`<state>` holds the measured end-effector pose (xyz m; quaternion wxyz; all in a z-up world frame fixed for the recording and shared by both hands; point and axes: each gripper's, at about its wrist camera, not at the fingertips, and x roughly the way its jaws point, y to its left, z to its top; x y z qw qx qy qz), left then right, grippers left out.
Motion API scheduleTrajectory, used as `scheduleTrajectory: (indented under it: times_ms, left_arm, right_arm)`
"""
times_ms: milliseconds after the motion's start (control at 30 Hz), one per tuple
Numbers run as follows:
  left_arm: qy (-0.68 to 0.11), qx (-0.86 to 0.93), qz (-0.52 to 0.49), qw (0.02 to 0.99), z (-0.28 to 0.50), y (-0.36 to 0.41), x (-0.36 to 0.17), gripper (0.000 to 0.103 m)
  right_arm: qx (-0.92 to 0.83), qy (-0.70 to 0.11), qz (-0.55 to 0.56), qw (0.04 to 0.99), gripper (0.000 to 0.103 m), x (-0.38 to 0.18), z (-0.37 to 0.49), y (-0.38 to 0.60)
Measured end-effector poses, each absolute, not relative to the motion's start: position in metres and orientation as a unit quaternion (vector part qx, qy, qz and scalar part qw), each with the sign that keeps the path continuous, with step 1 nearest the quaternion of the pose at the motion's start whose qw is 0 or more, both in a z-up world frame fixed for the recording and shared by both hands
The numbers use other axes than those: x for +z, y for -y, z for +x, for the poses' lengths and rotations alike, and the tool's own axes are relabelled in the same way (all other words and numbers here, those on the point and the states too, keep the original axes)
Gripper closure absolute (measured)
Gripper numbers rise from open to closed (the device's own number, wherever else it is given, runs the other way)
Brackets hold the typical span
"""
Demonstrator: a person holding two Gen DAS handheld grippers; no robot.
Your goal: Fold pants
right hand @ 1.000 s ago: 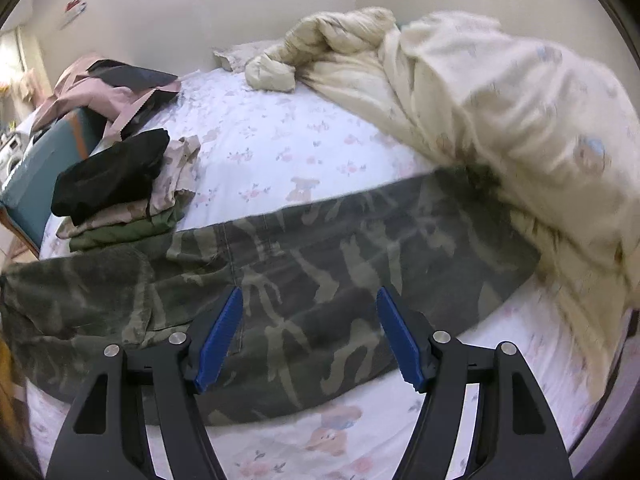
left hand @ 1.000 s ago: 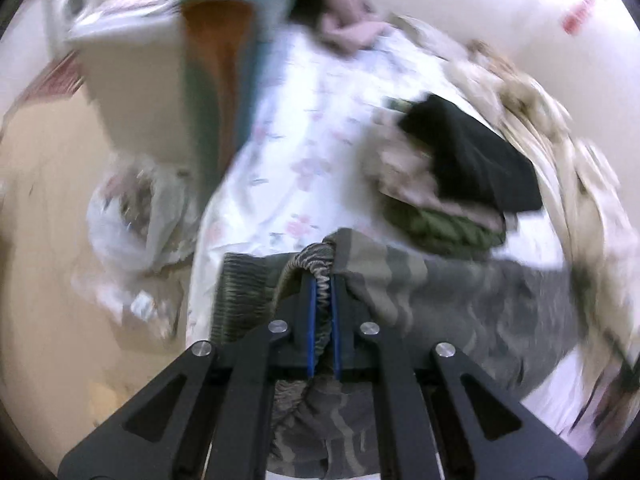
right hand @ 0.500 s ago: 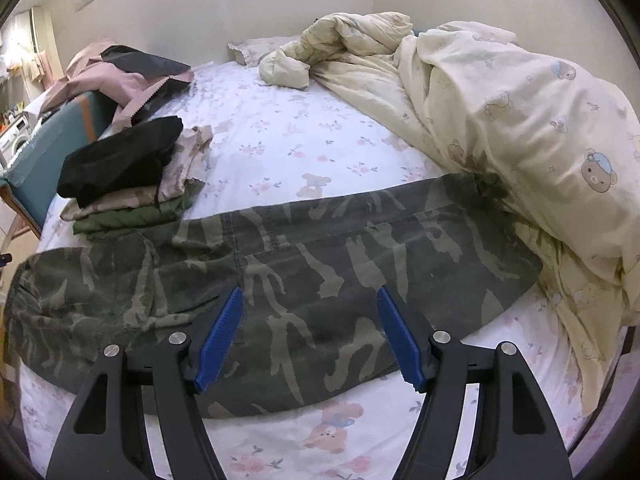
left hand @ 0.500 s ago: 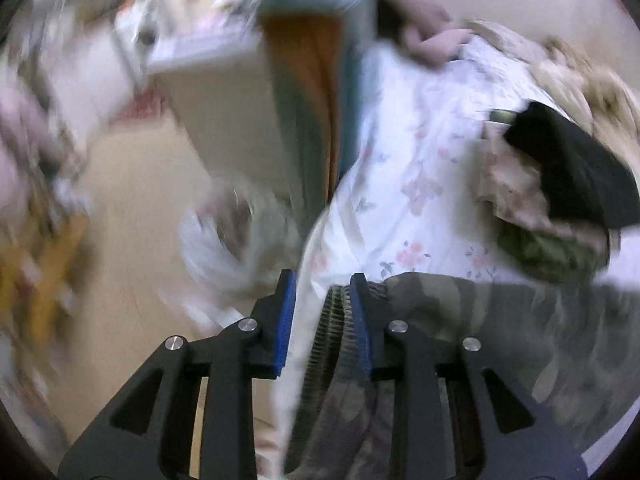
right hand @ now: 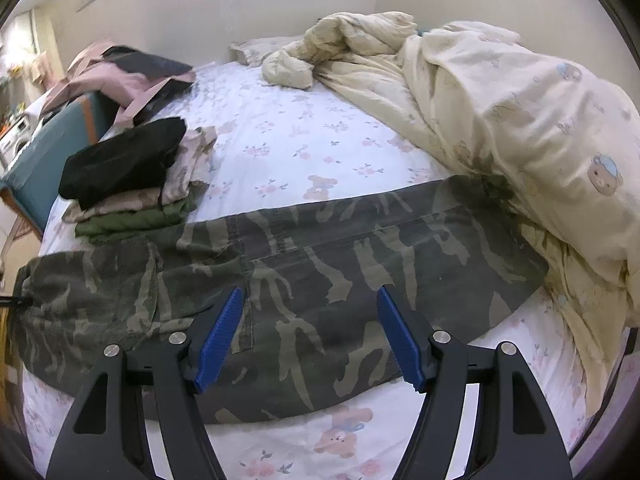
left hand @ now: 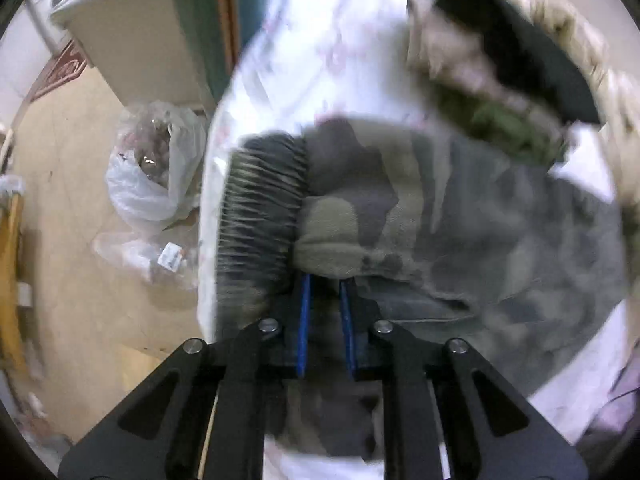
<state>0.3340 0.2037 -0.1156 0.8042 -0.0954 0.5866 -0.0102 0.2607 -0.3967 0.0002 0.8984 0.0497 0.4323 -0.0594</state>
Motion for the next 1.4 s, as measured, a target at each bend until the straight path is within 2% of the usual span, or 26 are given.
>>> scheduleTrajectory:
  times_ms: [33,67,100,167,233,367,500,533,600,700,867,933,1000,1100,1167,1267,1300,1400]
  left_arm:
    - [-0.572,0.003,-0.100,0.814,0.325,-0.211,-0.104,0.064]
    - [-0.554,0.024,-0.110,0.825,0.314,-0.221,-0.094,0.021]
    - [-0.538,0.055,-0.125,0.831,0.303,-0.232,-0.091,0.001]
    - [-0.534,0.096,-0.170,0.823,0.284,-0.253,-0.092,0.000]
    - [-0.565,0.111,-0.231,0.784,0.268,-0.269,-0.115,0.000]
    - [-0.565,0.097,-0.355,0.739,0.239,-0.265,-0.156,0.000]
    - [-0.534,0.065,-0.368,0.759,0.235,-0.232,-0.163,0.001]
    - [-0.537,0.066,-0.357,0.761,0.237,-0.224,-0.165,0.002]
    - [-0.532,0.067,-0.354,0.767,0.244,-0.216,-0.166,0.025]
    - [-0.512,0.079,-0.351,0.780,0.245,-0.214,-0.153,0.052]
    - [-0.466,0.057,-0.311,0.826,0.250,-0.189,-0.109,0.054]
    - [-0.450,0.041,-0.295,0.842,0.252,-0.180,-0.101,0.051]
    - [-0.480,0.060,-0.281,0.829,0.260,-0.176,-0.114,0.045]
    - [-0.508,0.106,-0.309,0.797,0.259,-0.187,-0.143,0.046]
    - [-0.499,0.117,-0.335,0.790,0.260,-0.195,-0.152,0.048]
    - [-0.483,0.121,-0.343,0.797,0.265,-0.206,-0.149,0.082]
    - [-0.483,0.122,-0.340,0.797,0.265,-0.207,-0.147,0.087]
    - [-0.462,0.122,-0.321,0.817,0.263,-0.200,-0.127,0.094]
  right_arm:
    - [-0.059,-0.434,0.060,0.897,0.032,-0.001,0.262,0.400]
    - [-0.058,-0.435,0.066,0.896,0.032,-0.001,0.263,0.401]
    - [-0.056,-0.436,0.073,0.895,0.032,-0.002,0.265,0.402]
    - [-0.050,-0.436,0.078,0.895,0.032,-0.001,0.266,0.399]
    - [-0.045,-0.434,0.075,0.897,0.032,0.001,0.265,0.395]
    - [-0.029,-0.427,0.080,0.900,0.032,0.006,0.261,0.386]
    - [-0.030,-0.431,0.091,0.897,0.032,0.005,0.258,0.387]
    - [-0.031,-0.432,0.092,0.897,0.032,0.004,0.257,0.387]
    - [-0.033,-0.436,0.090,0.895,0.032,0.002,0.255,0.390]
    - [-0.038,-0.443,0.099,0.890,0.032,-0.003,0.253,0.397]
    - [-0.029,-0.456,0.174,0.872,0.032,-0.012,0.249,0.421]
    - [-0.031,-0.454,0.188,0.870,0.032,-0.012,0.249,0.426]
    - [-0.029,-0.452,0.192,0.870,0.032,-0.011,0.249,0.427]
    - [-0.027,-0.453,0.183,0.872,0.032,-0.010,0.249,0.424]
    - [-0.027,-0.453,0.172,0.874,0.032,-0.010,0.248,0.423]
    - [-0.030,-0.452,0.172,0.875,0.032,-0.010,0.246,0.429]
    - [-0.031,-0.451,0.178,0.874,0.032,-0.011,0.245,0.433]
    - [-0.028,-0.455,0.237,0.858,0.032,-0.023,0.237,0.451]
